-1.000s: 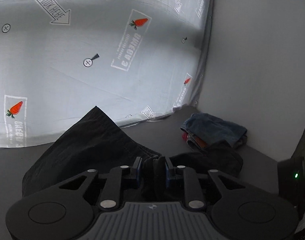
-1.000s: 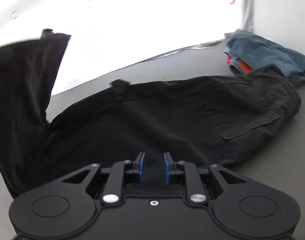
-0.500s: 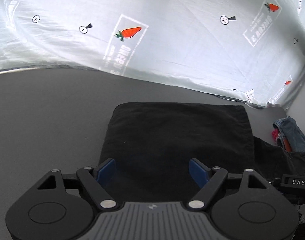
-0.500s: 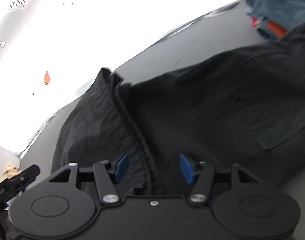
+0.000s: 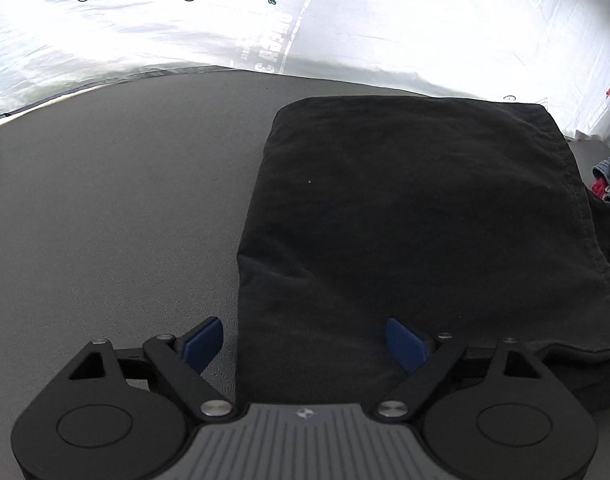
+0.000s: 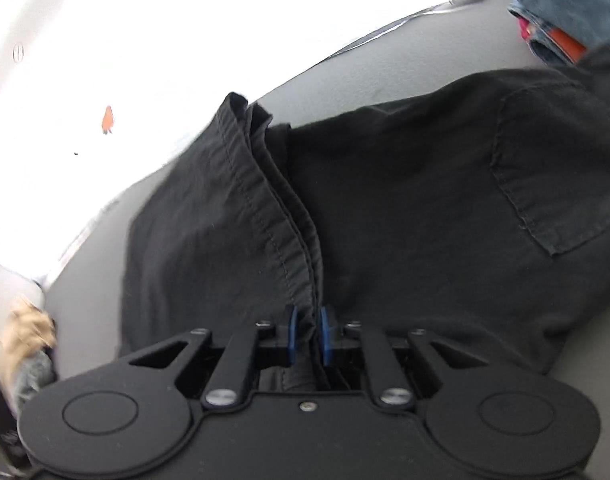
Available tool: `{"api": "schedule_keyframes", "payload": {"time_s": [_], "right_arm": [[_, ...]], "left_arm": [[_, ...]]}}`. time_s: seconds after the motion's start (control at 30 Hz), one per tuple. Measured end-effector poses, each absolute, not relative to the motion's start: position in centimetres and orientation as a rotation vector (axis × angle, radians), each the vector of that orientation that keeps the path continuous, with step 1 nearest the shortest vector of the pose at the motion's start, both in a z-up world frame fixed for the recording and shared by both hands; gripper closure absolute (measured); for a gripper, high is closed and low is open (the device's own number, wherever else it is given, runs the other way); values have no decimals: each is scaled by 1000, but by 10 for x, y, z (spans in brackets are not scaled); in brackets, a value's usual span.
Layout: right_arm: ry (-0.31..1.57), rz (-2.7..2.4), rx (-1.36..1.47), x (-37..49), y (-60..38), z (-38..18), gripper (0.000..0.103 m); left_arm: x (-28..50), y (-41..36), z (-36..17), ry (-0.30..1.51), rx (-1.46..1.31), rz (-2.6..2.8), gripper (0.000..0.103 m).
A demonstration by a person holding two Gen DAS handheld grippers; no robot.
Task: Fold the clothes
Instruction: 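Fold the held trousers legs over onto the waist and release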
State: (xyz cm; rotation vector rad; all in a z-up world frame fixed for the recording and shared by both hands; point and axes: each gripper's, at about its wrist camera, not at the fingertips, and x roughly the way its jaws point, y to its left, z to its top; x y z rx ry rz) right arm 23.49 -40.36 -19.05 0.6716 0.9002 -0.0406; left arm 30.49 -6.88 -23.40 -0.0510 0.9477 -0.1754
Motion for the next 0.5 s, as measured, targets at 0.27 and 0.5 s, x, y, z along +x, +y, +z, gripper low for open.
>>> {"api": "schedule_keyframes", "payload": {"time_s": [0.27, 0.5], "right_arm": [[1036, -201, 544, 218, -419, -212, 100], [990, 87, 381, 251, -377, -195, 50]], "left_arm": [[314, -72, -234, 955, 12, -174, 9], [311, -80, -234, 930, 111, -199, 7]]}}
